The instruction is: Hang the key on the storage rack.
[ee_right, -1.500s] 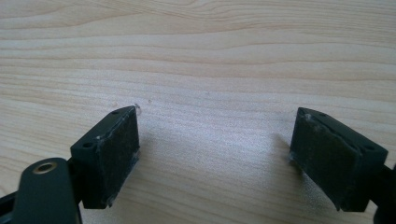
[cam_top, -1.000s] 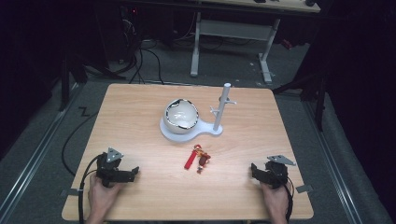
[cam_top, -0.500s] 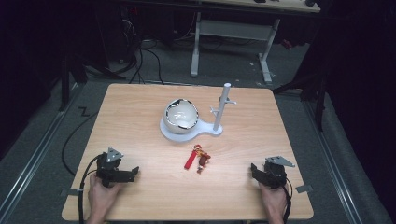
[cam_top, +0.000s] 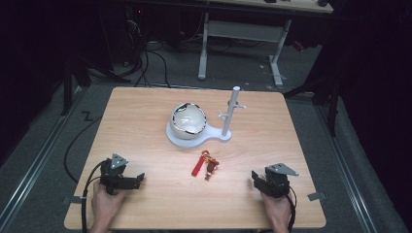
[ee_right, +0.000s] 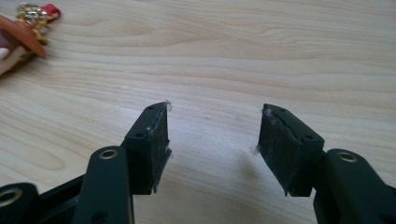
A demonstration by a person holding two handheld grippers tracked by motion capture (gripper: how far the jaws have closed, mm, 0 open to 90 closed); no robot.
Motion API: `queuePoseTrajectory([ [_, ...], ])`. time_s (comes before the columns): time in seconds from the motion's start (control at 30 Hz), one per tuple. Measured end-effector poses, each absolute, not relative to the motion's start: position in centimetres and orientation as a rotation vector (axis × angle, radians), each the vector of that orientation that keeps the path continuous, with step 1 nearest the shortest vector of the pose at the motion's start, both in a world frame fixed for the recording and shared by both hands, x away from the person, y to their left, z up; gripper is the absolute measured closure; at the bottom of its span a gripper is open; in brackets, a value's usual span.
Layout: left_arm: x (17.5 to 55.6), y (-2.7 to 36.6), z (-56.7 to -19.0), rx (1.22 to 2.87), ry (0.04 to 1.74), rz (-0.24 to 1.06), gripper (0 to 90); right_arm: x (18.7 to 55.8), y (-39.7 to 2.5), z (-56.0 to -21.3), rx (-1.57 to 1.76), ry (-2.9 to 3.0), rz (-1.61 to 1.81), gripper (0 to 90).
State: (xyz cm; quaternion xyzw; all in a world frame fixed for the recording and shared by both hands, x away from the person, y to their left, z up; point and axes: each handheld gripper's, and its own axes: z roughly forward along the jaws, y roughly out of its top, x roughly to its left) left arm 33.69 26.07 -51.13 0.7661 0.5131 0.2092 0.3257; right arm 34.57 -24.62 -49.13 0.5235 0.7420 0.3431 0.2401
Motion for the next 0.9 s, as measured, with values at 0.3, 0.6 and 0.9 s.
queuePoseTrajectory([
  [0.3, 33.7, 26.1, -51.1, 2.007, 1.346, 0.549, 0.8, 34.2, -22.9, -48.2, 1.377, 2.053, 1.005, 41.3],
  [0.6, 33.7, 26.1, -51.1, 2.006, 1.349, 0.552, 1.4, 34.1, -20.8, -47.8, 1.319, 2.104, 1.071, 40.6],
  [0.9, 33.7, 26.1, -51.1, 2.006, 1.350, 0.553, 1.5, 34.2, -19.1, -47.5, 1.283, 2.137, 1.124, 40.3],
])
